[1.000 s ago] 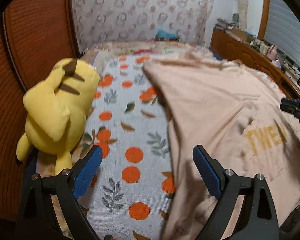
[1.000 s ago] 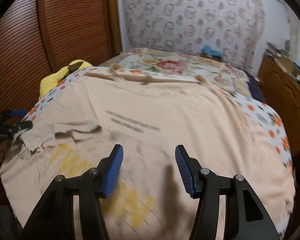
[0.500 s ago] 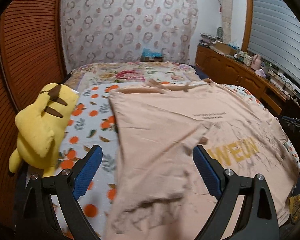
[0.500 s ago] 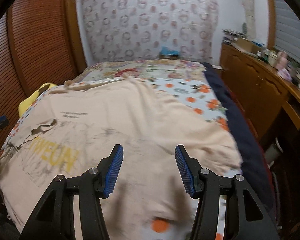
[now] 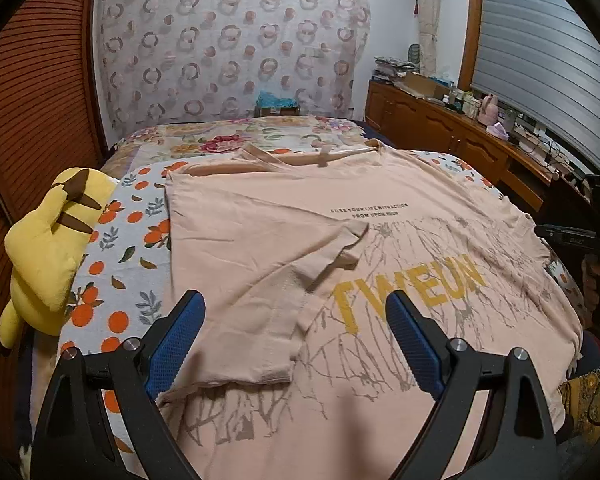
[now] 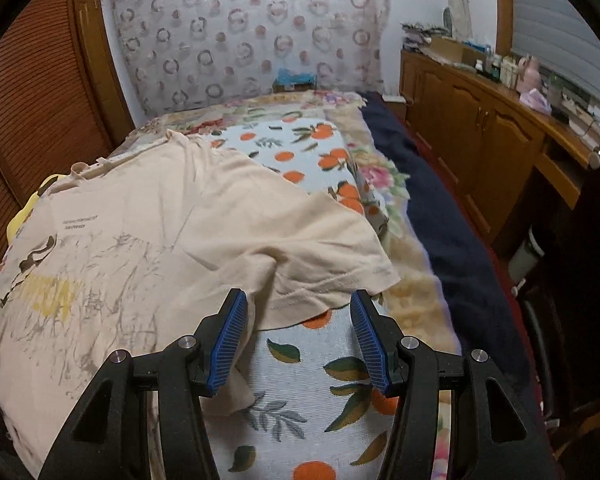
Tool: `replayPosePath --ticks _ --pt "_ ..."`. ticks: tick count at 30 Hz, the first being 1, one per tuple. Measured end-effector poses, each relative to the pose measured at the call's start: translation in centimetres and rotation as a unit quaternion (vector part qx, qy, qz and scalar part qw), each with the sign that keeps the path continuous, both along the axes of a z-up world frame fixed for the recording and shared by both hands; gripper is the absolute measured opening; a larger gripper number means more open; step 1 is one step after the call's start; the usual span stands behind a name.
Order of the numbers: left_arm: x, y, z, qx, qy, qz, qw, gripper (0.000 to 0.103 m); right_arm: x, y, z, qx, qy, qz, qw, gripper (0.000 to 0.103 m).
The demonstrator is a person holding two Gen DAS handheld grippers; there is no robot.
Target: Fold small clothes
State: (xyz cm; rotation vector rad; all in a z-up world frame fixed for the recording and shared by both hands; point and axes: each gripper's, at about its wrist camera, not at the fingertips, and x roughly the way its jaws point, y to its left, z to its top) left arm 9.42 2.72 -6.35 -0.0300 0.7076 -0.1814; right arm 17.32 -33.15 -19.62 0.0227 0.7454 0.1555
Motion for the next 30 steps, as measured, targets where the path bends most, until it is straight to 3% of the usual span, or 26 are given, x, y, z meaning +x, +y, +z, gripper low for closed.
replayPosePath --ticks 8,10,13,15,16,21,26,30 --pt "0.0 -0.4 -0.1 0.002 0.001 -0.003 1.0 0.093 1.7 1.3 0.2 -0.011 0.017 0.003 1.0 0.056" --pt "0.0 -0.4 -0.1 0.002 0.001 -0.003 1.0 0.093 1.9 1.6 0.3 -0.024 0.013 0.006 1.0 0.052" --pt "0.0 -0.3 -0.2 0.001 0.002 -0.004 1.0 0.093 1.9 1.9 0.4 -0.023 0.008 0.019 1.0 0.032" --pt "-0.2 -0.3 -0.2 0.001 0.002 -0.003 1.0 0.093 1.8 1.8 0.2 -0.02 0.006 0.035 0.999 0.009" --pt "-0.2 -0.3 -0.2 0.0 0.002 -0.002 1.0 0.093 1.9 1.9 0.1 -0.018 0.006 0.043 0.999 0.005" --pt "-0.3 -0.1 -0.3 -0.002 0.002 -0.002 1.0 0.093 0.7 1.9 0.7 -0.03 -0.022 0.042 0.998 0.003" --pt "-0.3 -0.1 -0.3 -0.004 0.002 -0.002 1.0 0.093 -1.2 3.3 5.1 -0.029 -0.084 0.056 0.994 0.003" --pt "-0.4 0.0 -0.3 -0.005 0.002 0.0 1.0 0.093 -2.2 7.5 8.1 -0.044 -0.117 0.117 0.985 0.003"
